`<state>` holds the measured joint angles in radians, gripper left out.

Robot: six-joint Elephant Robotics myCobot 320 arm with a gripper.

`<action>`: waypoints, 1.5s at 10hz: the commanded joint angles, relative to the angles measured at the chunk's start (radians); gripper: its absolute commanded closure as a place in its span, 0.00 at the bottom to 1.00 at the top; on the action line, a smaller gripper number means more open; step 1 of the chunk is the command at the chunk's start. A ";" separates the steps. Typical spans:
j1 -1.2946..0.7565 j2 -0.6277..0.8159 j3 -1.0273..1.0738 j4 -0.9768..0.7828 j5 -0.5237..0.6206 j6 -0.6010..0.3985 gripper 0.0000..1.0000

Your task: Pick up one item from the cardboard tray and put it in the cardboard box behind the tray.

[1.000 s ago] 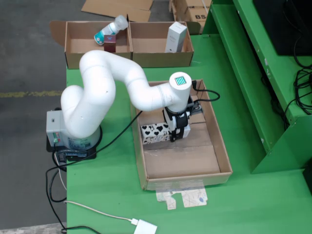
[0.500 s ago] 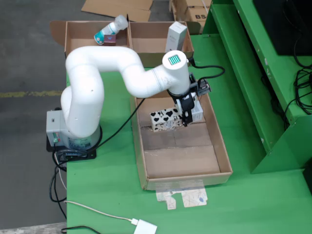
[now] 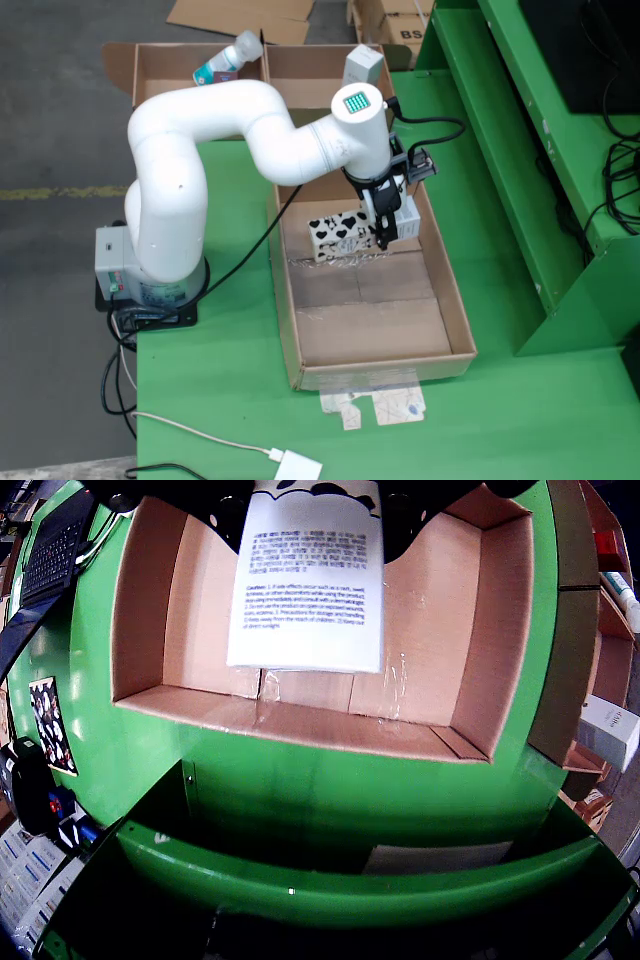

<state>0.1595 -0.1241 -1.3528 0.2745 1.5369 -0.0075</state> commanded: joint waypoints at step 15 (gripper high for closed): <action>0.336 0.053 0.416 -0.329 -0.117 0.037 1.00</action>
<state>0.3466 -0.2039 -0.8297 -0.0766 1.4757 -0.0030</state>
